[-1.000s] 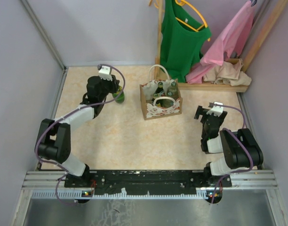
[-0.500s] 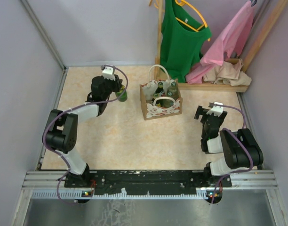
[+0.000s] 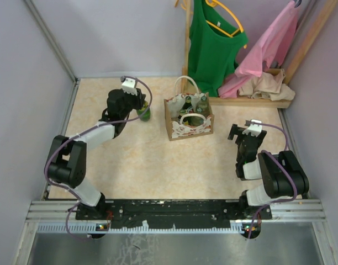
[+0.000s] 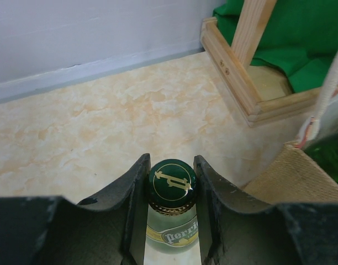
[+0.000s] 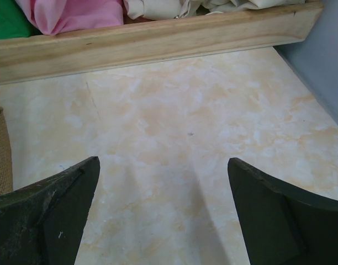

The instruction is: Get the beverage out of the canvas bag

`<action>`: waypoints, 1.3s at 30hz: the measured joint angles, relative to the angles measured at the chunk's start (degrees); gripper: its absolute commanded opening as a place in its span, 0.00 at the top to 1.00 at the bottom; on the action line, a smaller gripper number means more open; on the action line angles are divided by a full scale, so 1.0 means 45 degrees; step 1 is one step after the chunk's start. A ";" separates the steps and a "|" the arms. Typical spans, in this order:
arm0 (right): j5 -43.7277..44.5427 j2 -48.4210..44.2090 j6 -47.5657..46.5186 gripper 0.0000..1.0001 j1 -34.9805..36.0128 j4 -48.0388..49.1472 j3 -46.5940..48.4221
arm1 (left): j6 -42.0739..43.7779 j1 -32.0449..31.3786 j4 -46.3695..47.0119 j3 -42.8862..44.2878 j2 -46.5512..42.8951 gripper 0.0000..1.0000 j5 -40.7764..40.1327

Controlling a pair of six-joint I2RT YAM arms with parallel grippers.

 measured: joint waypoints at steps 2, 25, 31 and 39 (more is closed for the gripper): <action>0.0000 0.0000 -0.0005 0.01 0.0000 0.0000 0.0000 | 0.0053 -0.0160 -0.0165 -0.0112 -0.0427 0.98 0.0000; 0.0000 0.0000 0.0000 0.01 0.0000 0.0000 0.0000 | 0.0325 -0.0933 -0.0092 -0.2001 -0.1661 0.02 -0.0282; 0.0000 0.0000 -0.0005 0.01 0.0000 0.0000 0.0000 | 0.0277 -0.1005 0.0690 -0.2001 -0.2322 0.00 -0.0486; 0.0000 0.0000 0.0000 0.01 0.0000 0.0000 0.0000 | 0.0403 -0.1185 0.0083 -0.1239 -0.2807 0.03 -0.0447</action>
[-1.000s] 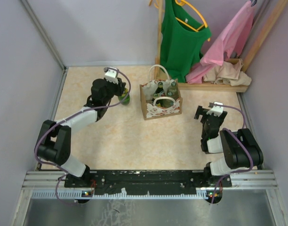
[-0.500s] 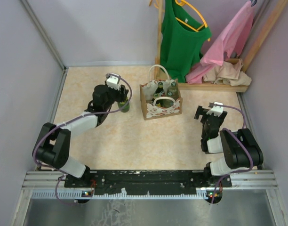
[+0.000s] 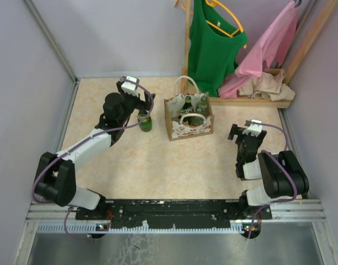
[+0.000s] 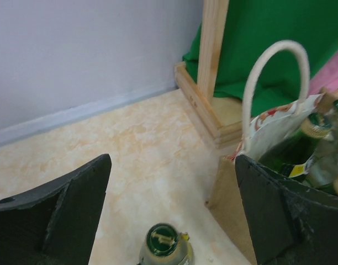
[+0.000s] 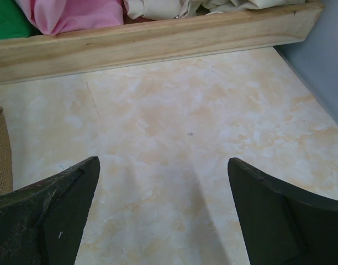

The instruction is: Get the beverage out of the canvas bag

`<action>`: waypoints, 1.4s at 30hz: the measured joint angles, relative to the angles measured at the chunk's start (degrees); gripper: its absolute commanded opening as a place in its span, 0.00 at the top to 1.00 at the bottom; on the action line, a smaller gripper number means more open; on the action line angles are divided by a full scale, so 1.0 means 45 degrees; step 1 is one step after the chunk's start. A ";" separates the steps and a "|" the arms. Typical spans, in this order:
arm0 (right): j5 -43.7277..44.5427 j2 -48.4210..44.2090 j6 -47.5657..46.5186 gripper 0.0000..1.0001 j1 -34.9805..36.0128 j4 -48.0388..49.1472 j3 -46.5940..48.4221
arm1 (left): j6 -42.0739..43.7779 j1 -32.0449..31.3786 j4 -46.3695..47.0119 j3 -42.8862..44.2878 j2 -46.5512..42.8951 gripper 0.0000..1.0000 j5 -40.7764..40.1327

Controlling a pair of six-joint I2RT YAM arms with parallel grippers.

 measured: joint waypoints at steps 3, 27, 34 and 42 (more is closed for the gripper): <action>0.0000 0.0000 -0.0005 0.01 0.0000 0.0000 0.0000 | 0.0325 -0.0393 -0.0758 0.1263 0.0000 0.11 0.0262; 0.0000 0.0000 0.0000 0.01 0.0000 0.0000 0.0000 | 0.0889 -0.3507 -0.3079 0.4595 0.3050 0.08 0.2905; 0.0000 0.0000 0.0000 0.01 0.0000 0.0000 0.0000 | 0.0879 -0.3604 -0.2822 0.3823 0.3021 0.07 0.2637; 0.0000 0.0000 0.0000 0.01 0.0000 0.0000 0.0000 | 0.0889 -0.3672 -0.2681 0.3177 0.2997 0.07 0.2249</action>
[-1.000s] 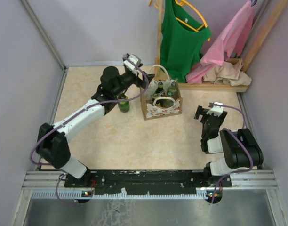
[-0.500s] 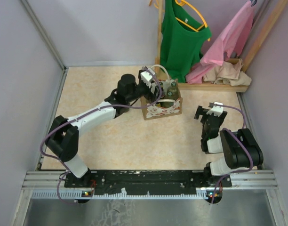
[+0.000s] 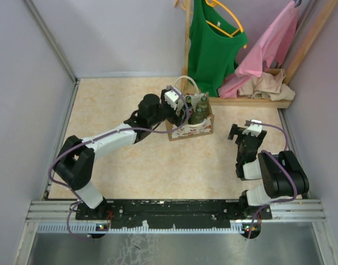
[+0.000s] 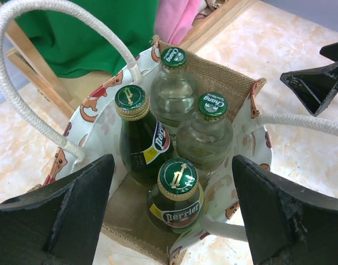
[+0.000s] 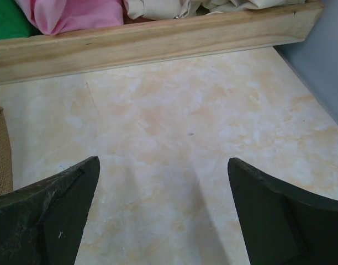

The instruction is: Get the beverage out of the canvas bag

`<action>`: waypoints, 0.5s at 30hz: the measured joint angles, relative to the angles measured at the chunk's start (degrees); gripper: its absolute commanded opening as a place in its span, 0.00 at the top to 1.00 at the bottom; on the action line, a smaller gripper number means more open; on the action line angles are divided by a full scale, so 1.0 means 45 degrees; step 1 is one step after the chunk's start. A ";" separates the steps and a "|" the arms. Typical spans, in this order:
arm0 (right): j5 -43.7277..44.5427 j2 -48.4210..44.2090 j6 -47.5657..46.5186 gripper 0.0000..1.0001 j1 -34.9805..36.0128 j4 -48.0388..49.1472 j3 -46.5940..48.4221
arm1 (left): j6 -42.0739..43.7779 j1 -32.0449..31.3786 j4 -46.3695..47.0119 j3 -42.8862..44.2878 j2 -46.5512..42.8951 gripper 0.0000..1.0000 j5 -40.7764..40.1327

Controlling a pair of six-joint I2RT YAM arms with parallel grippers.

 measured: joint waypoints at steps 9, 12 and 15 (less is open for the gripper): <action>0.0000 0.0000 -0.0005 0.01 0.0000 0.0000 0.0000 | 0.0359 0.0000 0.0583 -0.0029 0.0233 0.07 -0.0461; 0.0000 0.0000 0.0000 0.01 0.0000 0.0000 0.0000 | 0.0393 0.0000 0.0675 -0.0029 0.0588 0.09 -0.0529; 0.0000 0.0000 0.0000 0.01 0.0000 0.0000 0.0000 | 0.0393 0.0000 0.0709 -0.0029 0.0933 0.11 -0.0568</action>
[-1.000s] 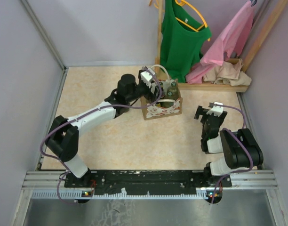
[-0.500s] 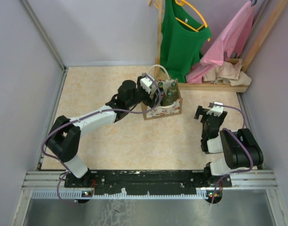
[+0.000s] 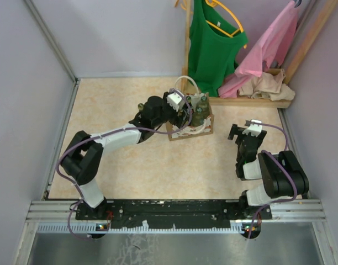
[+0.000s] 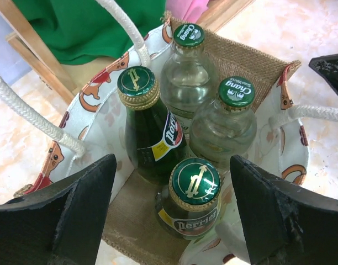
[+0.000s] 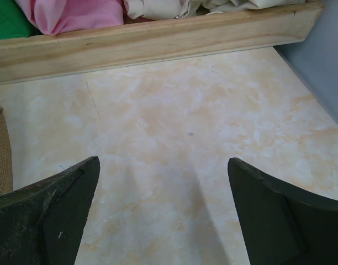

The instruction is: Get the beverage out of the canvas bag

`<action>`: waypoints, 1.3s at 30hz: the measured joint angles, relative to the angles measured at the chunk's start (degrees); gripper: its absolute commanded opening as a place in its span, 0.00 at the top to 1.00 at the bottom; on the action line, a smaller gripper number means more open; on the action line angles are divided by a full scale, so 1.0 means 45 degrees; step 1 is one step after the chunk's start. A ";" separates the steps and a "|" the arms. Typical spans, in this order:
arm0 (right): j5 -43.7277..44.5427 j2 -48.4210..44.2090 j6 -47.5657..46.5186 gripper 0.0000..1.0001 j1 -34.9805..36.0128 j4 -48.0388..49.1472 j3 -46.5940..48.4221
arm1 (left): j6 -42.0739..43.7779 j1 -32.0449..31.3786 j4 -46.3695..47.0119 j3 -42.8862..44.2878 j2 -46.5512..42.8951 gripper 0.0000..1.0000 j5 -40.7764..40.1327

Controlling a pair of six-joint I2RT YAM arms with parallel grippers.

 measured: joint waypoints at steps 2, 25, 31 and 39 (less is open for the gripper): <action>0.0000 0.0000 -0.0005 0.01 0.0000 0.0000 0.0000 | 0.0000 0.0000 0.0019 0.0000 0.0151 0.19 -0.0063; 0.0000 0.0000 -0.0005 0.01 0.0000 0.0000 0.0000 | 0.0039 -0.0112 -0.0097 0.0121 0.0243 1.00 -0.0432; 0.0000 0.0000 0.0000 0.01 0.0000 0.0000 0.0000 | 0.0515 -0.0112 -0.0665 0.0102 -0.1044 1.00 -0.0967; 0.0000 0.0000 0.0000 0.01 0.0000 0.0000 0.0000 | 0.1389 -0.0131 -0.0578 0.0340 -0.3536 1.00 -0.1685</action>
